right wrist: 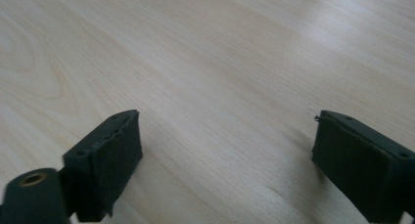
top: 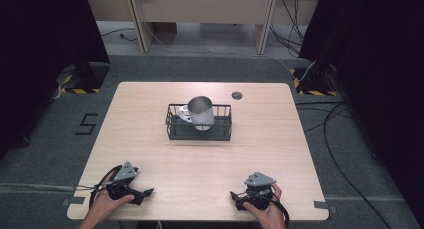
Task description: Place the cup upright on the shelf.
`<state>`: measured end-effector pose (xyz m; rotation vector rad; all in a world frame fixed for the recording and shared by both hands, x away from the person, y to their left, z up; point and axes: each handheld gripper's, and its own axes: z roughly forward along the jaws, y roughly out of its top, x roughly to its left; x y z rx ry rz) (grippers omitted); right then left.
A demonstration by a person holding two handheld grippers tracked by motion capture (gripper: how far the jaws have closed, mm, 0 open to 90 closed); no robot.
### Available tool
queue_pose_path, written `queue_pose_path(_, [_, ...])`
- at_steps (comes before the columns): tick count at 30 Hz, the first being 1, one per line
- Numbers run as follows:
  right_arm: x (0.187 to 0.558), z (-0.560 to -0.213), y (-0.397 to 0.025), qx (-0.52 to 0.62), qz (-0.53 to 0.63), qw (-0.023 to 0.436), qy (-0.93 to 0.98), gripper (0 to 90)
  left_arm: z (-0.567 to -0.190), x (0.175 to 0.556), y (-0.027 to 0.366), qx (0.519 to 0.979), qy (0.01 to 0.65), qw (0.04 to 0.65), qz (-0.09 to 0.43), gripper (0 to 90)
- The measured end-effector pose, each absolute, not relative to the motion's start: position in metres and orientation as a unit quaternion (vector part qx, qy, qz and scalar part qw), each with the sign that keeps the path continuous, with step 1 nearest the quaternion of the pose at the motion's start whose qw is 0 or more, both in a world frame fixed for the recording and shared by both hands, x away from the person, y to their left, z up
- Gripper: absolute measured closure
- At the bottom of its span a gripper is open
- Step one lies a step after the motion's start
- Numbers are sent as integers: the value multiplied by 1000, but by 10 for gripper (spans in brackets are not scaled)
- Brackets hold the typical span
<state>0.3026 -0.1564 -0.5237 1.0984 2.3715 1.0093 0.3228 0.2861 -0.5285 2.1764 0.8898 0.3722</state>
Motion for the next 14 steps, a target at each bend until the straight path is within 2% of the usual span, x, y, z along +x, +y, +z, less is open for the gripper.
queue_pose_path(7, [301,-526,-156,384,354,165,837,16,-528,323,286,849,347,371,145,0])
queue_pose_path(14, [300,-526,-157,383,355,166,836,8,-528,323,286,849,347,371,145,0])
